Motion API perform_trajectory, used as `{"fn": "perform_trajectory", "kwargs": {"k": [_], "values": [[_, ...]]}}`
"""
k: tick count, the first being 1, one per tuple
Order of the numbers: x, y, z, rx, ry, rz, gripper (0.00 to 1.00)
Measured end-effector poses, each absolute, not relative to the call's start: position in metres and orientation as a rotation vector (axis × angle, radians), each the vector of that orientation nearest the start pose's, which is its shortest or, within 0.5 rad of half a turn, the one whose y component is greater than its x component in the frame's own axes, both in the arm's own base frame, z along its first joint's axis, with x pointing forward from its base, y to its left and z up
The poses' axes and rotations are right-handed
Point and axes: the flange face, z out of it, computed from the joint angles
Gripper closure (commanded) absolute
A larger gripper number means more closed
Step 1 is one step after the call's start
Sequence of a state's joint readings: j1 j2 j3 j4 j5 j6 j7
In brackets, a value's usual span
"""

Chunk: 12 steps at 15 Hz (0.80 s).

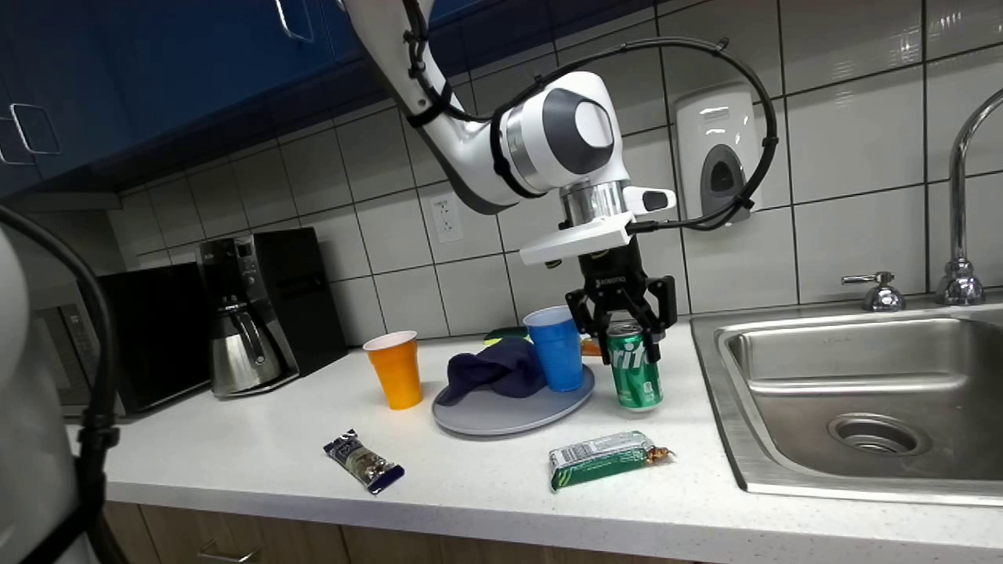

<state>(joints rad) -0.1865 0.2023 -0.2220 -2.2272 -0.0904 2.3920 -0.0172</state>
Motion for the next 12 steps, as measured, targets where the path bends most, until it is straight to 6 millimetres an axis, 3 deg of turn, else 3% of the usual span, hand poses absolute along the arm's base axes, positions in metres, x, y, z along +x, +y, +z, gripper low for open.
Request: {"fn": "perform_trajectory", "kwargs": {"k": [6,7,8,10,12], "values": [[0.4989,-0.2199,0.2724,-3.195,0.536,0.113,0.62],[0.4989,-0.2202,0.272,-3.195,0.537,0.115,0.22],[0.499,-0.2204,0.2721,-3.195,0.537,0.115,0.1],[0.4994,-0.2209,0.2728,-3.195,0.538,0.113,0.01],[0.5007,-0.2215,0.2744,-3.197,0.539,0.107,0.0]]}}
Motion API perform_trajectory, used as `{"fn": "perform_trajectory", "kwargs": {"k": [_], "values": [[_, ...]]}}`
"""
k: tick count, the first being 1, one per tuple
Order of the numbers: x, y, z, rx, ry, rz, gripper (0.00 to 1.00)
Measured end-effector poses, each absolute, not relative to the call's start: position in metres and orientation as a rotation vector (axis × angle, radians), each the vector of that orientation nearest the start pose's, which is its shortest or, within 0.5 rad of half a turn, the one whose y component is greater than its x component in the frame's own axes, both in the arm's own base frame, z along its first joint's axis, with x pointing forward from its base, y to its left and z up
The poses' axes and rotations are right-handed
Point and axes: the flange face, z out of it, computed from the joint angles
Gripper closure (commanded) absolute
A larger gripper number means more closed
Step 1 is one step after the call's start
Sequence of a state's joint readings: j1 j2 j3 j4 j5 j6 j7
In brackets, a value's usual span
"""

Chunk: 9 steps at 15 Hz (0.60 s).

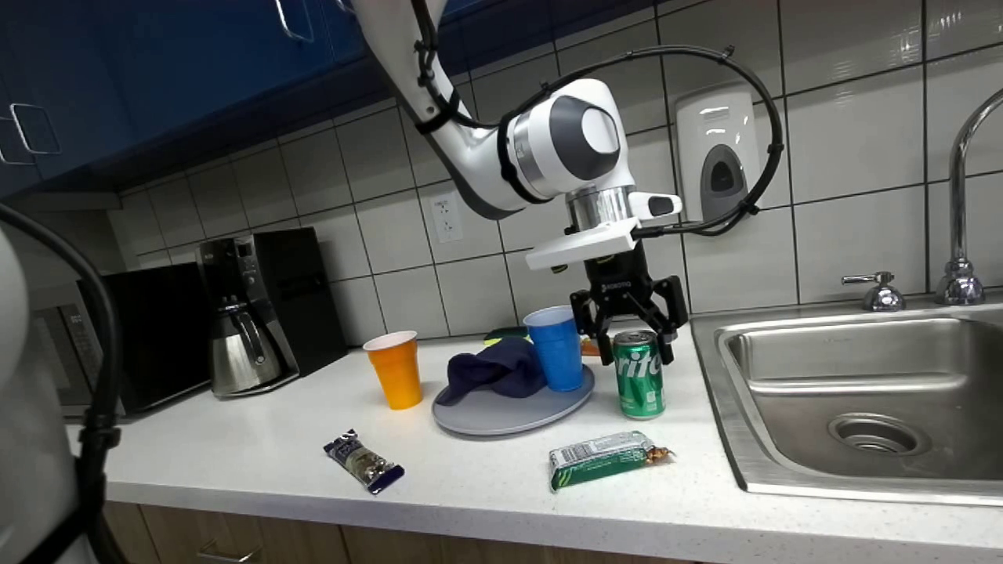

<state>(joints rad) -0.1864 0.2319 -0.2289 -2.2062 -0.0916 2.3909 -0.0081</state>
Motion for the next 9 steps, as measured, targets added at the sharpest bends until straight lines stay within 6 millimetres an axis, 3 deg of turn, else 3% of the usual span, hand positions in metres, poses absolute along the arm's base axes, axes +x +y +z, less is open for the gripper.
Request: {"fn": "perform_trajectory", "kwargs": {"k": [5,9], "values": [[0.505,-0.221,0.281,-3.201,0.534,0.084,0.0],[0.512,-0.214,0.306,-3.205,0.508,0.023,0.0]]}}
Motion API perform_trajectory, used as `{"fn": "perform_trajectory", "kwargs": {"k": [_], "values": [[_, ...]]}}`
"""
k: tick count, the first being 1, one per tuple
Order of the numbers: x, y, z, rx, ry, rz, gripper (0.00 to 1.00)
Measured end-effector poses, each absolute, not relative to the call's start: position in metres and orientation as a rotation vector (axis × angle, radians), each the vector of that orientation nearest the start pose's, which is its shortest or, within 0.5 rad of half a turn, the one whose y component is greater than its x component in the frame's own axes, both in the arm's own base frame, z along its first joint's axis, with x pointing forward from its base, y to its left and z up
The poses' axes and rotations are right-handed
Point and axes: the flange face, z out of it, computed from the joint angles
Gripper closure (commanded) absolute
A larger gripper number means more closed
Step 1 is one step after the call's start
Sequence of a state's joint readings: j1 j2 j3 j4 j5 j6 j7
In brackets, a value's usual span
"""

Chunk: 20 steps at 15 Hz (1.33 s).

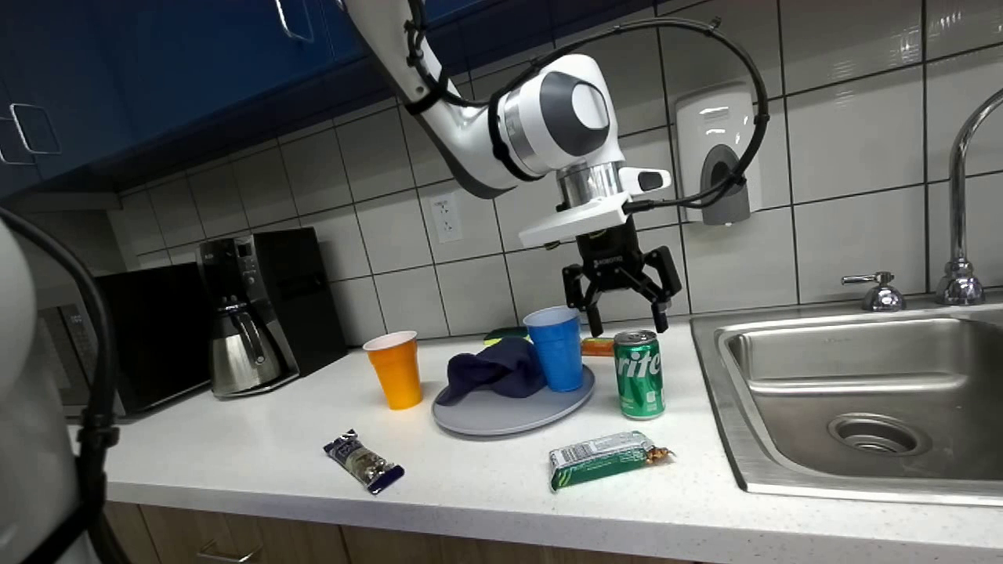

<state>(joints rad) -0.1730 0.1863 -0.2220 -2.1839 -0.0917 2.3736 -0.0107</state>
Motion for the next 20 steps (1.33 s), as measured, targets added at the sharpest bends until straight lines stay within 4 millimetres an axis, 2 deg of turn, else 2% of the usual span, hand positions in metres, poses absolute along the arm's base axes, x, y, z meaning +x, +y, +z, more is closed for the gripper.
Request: {"fn": "perform_trajectory", "kwargs": {"k": [4,8,15,20], "values": [[0.516,-0.197,0.34,-3.208,0.462,-0.037,0.0],[0.522,-0.176,0.358,-3.211,0.402,-0.09,0.0],[0.53,-0.146,0.359,-3.201,0.329,-0.112,0.0],[0.534,-0.138,0.35,-3.197,0.312,-0.124,0.0]]}}
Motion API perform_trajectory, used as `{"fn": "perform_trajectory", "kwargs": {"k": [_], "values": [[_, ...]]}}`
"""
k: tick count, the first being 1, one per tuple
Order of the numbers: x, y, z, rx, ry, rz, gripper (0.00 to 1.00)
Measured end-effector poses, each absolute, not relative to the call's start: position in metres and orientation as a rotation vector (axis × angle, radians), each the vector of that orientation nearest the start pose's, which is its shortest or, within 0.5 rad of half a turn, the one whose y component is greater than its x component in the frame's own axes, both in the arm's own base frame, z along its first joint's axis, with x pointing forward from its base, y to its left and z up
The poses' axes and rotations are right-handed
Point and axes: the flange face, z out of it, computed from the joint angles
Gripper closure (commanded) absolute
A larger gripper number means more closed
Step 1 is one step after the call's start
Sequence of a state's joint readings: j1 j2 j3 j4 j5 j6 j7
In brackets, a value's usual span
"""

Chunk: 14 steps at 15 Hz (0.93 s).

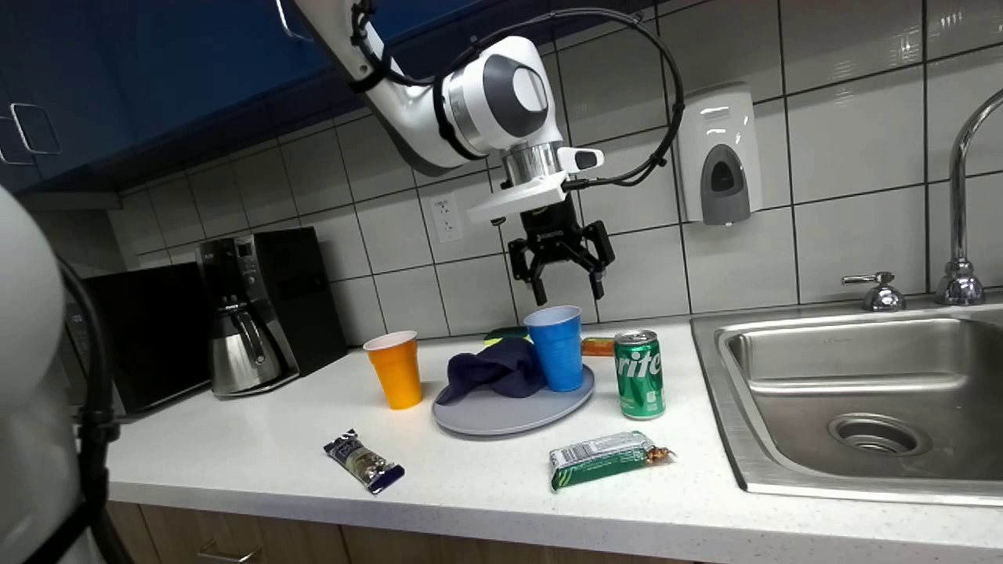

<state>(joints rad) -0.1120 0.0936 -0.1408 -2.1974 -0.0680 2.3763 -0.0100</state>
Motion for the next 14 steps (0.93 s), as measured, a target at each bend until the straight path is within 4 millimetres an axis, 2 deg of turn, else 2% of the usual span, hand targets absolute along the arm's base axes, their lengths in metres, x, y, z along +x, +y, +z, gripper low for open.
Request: {"fn": "perform_trajectory", "kwargs": {"k": [9,14], "values": [[0.541,-0.139,0.32,-3.201,0.31,-0.143,0.0],[0.542,-0.139,0.319,-3.201,0.31,-0.144,0.0]]}}
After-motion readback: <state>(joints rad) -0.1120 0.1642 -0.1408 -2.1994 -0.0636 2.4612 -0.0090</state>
